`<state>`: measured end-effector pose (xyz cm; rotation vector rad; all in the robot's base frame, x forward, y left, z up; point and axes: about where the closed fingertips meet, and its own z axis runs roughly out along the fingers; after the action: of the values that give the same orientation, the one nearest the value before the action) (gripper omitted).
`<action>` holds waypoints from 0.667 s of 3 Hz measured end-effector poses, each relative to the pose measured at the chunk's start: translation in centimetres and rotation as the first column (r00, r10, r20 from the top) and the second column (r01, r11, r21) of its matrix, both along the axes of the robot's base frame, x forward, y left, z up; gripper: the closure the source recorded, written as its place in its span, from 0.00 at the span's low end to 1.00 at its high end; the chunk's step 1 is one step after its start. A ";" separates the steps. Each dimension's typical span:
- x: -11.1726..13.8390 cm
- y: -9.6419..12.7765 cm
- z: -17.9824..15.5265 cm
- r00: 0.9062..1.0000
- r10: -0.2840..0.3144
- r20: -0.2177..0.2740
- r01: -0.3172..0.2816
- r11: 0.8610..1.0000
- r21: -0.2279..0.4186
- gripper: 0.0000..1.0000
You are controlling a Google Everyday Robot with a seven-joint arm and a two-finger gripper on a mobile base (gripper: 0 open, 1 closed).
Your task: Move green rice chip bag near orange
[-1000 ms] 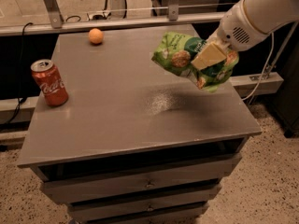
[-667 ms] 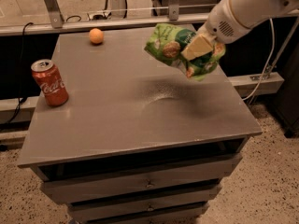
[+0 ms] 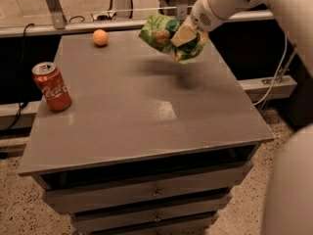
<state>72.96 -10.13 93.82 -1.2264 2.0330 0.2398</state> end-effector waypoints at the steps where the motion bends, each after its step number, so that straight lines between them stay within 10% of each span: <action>1: 4.6 1.5 -0.8 1.000 -0.005 0.009 0.005 1.000 0.012 1.00; 2: 7.9 4.5 -0.9 1.000 0.017 0.022 -0.017 1.000 0.007 1.00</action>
Offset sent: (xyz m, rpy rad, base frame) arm 0.1206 0.0535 0.0116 0.0108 -0.0536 0.0218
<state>80.89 -5.67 92.89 -1.2366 2.0017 0.2404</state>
